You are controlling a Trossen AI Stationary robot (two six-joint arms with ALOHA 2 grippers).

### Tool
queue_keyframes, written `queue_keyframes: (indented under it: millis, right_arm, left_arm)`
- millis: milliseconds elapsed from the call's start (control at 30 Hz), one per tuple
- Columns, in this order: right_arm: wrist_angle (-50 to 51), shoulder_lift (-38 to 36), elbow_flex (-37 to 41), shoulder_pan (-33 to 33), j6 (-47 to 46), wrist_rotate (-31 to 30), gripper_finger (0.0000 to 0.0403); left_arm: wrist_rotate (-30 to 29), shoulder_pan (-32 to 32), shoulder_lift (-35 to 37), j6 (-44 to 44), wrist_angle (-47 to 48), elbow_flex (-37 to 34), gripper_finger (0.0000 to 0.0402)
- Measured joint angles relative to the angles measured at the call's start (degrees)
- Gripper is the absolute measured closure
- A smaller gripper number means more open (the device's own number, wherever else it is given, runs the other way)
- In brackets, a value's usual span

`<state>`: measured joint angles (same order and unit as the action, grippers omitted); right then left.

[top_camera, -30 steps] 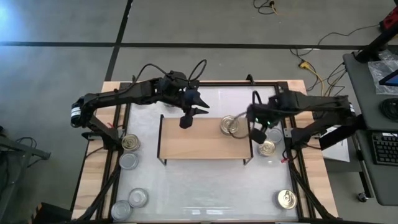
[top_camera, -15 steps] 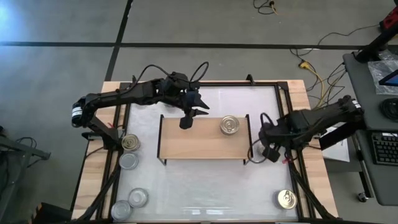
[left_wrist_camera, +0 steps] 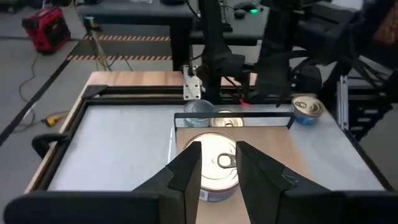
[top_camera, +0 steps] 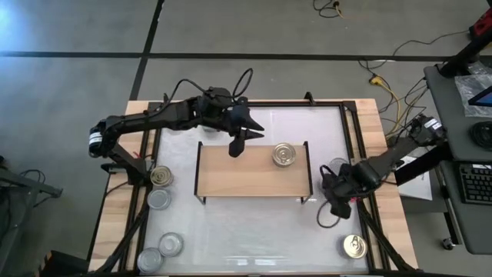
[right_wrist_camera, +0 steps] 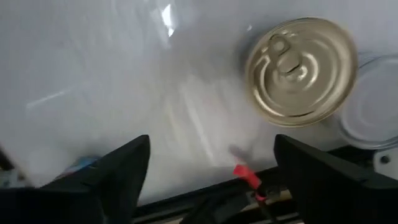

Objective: Stack canned seafood by type on shelf
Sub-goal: Put the blue-pink tuna can on the shelf

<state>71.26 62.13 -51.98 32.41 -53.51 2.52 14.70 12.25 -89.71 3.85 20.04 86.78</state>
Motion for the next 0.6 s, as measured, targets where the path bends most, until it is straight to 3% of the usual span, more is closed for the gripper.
queue_keyframes:
  millis: [167, 433, 600]
  right_arm:
    - [-0.13, -2.32, 2.51, 5.17, -7.93, -10.09, 0.0148]
    - [-3.85, -2.39, 11.73, 6.48, -25.87, -16.98, 0.0272]
    - [-5.2, -1.09, 12.58, 6.7, -29.35, -21.81, 0.0362]
  left_arm:
    - [-3.77, -0.82, 0.0, -2.33, 0.06, 0.0, 0.0318]
    - [-5.33, -0.89, -0.31, -6.28, 0.8, -0.15, 0.0318]
    - [-5.31, -1.29, -0.31, -7.38, 2.07, -0.26, 0.0318]
